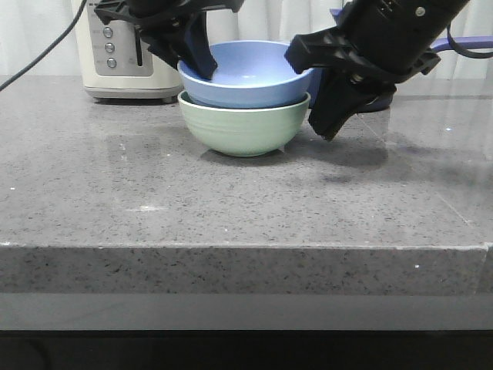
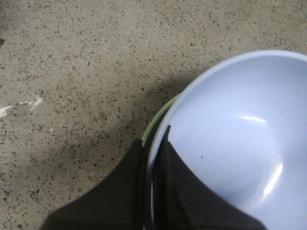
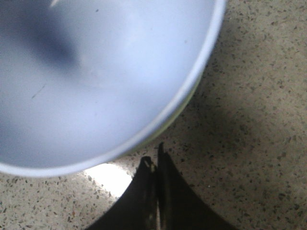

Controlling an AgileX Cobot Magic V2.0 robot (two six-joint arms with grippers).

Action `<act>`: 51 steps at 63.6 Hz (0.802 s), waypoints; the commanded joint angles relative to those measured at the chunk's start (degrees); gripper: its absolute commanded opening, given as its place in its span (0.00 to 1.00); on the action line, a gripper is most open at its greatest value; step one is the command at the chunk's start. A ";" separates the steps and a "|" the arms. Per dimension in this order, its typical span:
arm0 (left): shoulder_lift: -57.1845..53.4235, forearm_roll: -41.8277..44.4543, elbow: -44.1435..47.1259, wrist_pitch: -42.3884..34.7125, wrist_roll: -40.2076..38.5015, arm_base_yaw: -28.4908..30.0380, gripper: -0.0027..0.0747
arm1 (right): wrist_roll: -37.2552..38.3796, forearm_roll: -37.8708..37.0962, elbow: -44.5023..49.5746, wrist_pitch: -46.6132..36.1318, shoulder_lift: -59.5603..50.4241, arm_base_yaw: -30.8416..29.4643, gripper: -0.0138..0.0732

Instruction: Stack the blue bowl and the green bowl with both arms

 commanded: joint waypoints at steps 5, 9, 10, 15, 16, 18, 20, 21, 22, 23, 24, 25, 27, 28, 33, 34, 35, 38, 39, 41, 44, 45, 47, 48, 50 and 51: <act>-3.24 -0.43 -1.95 -2.42 -0.06 -0.56 0.03 | -0.77 1.04 -1.51 -2.63 -2.32 -0.21 0.08; -3.24 -0.43 -1.95 -2.32 -0.06 -0.56 0.09 | -0.77 1.04 -1.51 -2.63 -2.32 -0.21 0.08; -3.24 -0.43 -1.95 -2.32 -0.06 -0.56 0.10 | -0.77 1.04 -1.51 -2.63 -2.32 -0.21 0.08; -3.24 -0.43 -1.95 -2.19 -0.06 -0.56 0.22 | -0.77 1.04 -1.51 -2.63 -2.32 -0.21 0.08; -3.24 -0.43 -1.95 -2.19 -0.06 -0.56 0.24 | -0.77 1.04 -1.51 -2.63 -2.32 -0.21 0.08; -3.24 -0.43 -1.95 -2.19 -0.06 -0.56 0.29 | -0.77 1.04 -1.51 -2.63 -2.32 -0.21 0.08; -3.24 -0.43 -1.95 -2.19 -0.06 -0.56 0.32 | -0.77 1.04 -1.51 -2.63 -2.32 -0.21 0.08; -3.24 -0.43 -1.95 -2.19 -0.06 -0.56 0.34 | -0.77 1.04 -1.51 -2.63 -2.32 -0.21 0.08; -3.24 -0.43 -1.95 -2.19 -0.06 -0.56 0.37 | -0.77 1.04 -1.51 -2.63 -2.32 -0.21 0.08; -3.24 -0.43 -1.95 -2.19 -0.06 -0.56 0.39 | -0.77 1.04 -1.51 -2.63 -2.32 -0.21 0.08; -3.24 -0.43 -1.95 -2.19 -0.06 -0.56 0.40 | -0.77 1.04 -1.51 -2.63 -2.32 -0.21 0.08; -3.24 -0.43 -1.95 -2.19 -0.06 -0.56 0.41 | -0.77 1.04 -1.51 -2.63 -2.32 -0.21 0.08; -3.24 -0.43 -1.95 -2.19 -0.06 -0.56 0.43 | -0.77 1.04 -1.51 -2.63 -2.32 -0.21 0.08; -3.35 -0.43 -1.95 -2.19 -0.06 -0.56 0.44 | -0.77 1.04 -1.51 -2.63 -2.32 -0.21 0.08; -3.98 -0.43 -1.95 -2.19 -0.06 -0.56 0.44 | -0.77 1.04 -1.51 -2.63 -2.32 -0.21 0.08; -4.20 -0.43 -1.95 -2.19 -0.06 -0.56 0.44 | -0.77 1.04 -1.51 -2.63 -2.32 -0.21 0.08; -4.43 -0.43 -1.95 -2.19 -0.06 -0.56 0.44 | -0.77 1.04 -1.51 -2.63 -2.32 -0.21 0.08; -5.31 0.30 -1.95 -2.19 -0.06 -0.56 0.44 | -0.77 1.04 -1.51 -2.63 -2.32 -0.21 0.08; -5.66 0.61 -1.95 -2.19 -0.06 -0.56 0.44 | -0.77 1.04 -1.51 -2.63 -2.32 -0.21 0.08; -6.63 0.86 -1.95 -1.94 -0.06 -0.56 0.44 | -0.77 1.04 -1.51 -2.63 -2.32 -0.21 0.08; -7.78 1.01 -1.95 -1.51 -0.06 -0.56 0.44 | -0.77 1.04 -1.51 -2.63 -2.32 -0.21 0.08; -8.52 1.17 -1.95 -1.34 -0.06 -0.56 0.44 | -0.77 1.04 -1.51 -2.63 -2.32 -0.21 0.08; -9.59 1.68 -1.95 -0.92 -0.06 -0.56 0.44 | -0.77 1.04 -1.51 -2.63 -2.32 -0.21 0.08; -10.12 1.98 -1.95 -0.67 -0.06 -0.56 0.44 | -0.77 1.04 -1.51 -2.63 -2.32 -0.21 0.08; -11.23 2.77 -1.95 0.06 -0.06 -0.56 0.44 | -0.77 1.04 -1.51 -2.63 -2.32 -0.21 0.08; -11.80 3.07 -1.95 0.35 -0.06 -0.56 0.44 | -0.77 1.04 -1.51 -2.63 -2.32 -0.21 0.08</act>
